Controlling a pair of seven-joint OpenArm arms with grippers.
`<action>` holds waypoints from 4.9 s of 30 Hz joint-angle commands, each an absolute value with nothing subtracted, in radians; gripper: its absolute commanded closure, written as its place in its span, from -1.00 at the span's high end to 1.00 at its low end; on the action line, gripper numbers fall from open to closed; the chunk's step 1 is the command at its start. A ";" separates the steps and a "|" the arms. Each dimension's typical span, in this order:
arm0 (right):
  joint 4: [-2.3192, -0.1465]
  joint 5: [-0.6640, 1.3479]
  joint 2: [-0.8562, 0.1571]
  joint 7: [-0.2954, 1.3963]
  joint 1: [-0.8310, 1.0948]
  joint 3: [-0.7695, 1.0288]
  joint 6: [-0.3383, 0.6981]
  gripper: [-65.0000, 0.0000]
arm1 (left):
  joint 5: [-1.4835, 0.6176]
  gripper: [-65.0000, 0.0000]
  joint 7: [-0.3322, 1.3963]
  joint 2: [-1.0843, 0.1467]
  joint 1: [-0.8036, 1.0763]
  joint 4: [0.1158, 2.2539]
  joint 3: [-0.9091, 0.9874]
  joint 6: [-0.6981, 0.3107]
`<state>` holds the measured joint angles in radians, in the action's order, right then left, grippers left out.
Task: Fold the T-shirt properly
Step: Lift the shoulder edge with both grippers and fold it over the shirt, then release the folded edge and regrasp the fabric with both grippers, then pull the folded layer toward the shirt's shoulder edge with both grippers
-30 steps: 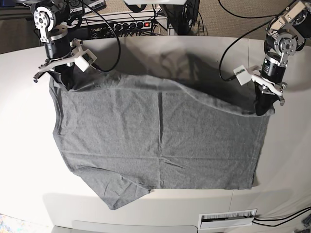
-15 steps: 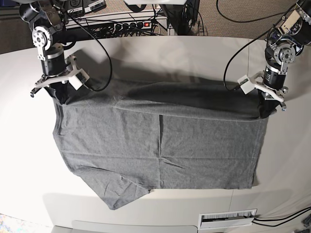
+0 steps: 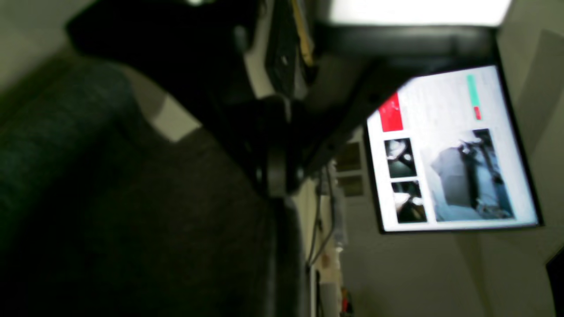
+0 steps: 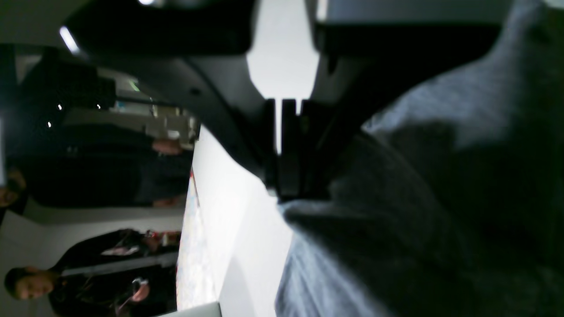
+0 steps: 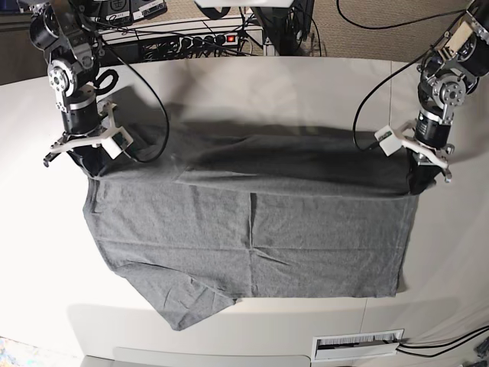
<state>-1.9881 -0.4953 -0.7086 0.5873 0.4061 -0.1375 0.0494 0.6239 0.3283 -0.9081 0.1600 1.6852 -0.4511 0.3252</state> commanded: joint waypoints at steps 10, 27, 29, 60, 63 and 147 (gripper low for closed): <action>-1.908 -0.443 -0.722 0.575 0.284 -0.127 0.022 -1.00 | 0.543 -1.00 0.274 -0.886 0.047 1.546 -0.442 0.350; -1.778 -0.410 -0.722 0.569 0.185 -0.131 0.022 -1.00 | 0.428 -0.89 0.234 -0.845 0.030 1.518 -0.442 0.347; -1.778 -0.371 -0.718 0.574 0.185 -0.131 0.022 -1.00 | 0.404 -0.68 0.233 -0.845 0.030 1.518 -0.442 0.335; -1.919 0.044 -0.542 0.690 0.271 -0.130 0.258 -0.67 | 0.129 -1.00 0.201 -0.845 0.033 1.540 -0.442 -0.118; -1.932 0.029 -0.540 0.710 0.271 -0.128 0.258 -0.45 | 0.129 -1.00 0.201 -0.845 0.033 1.540 -0.442 -0.118; -2.198 0.126 -0.308 0.800 0.531 0.184 0.213 -0.35 | 0.156 -1.00 0.148 -0.845 0.033 1.536 -0.442 -0.118</action>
<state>-2.1838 0.1295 -0.2970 0.8280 0.5316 0.1780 0.2180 0.1558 0.1623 -0.8261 0.0414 1.5265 -0.4488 -0.1169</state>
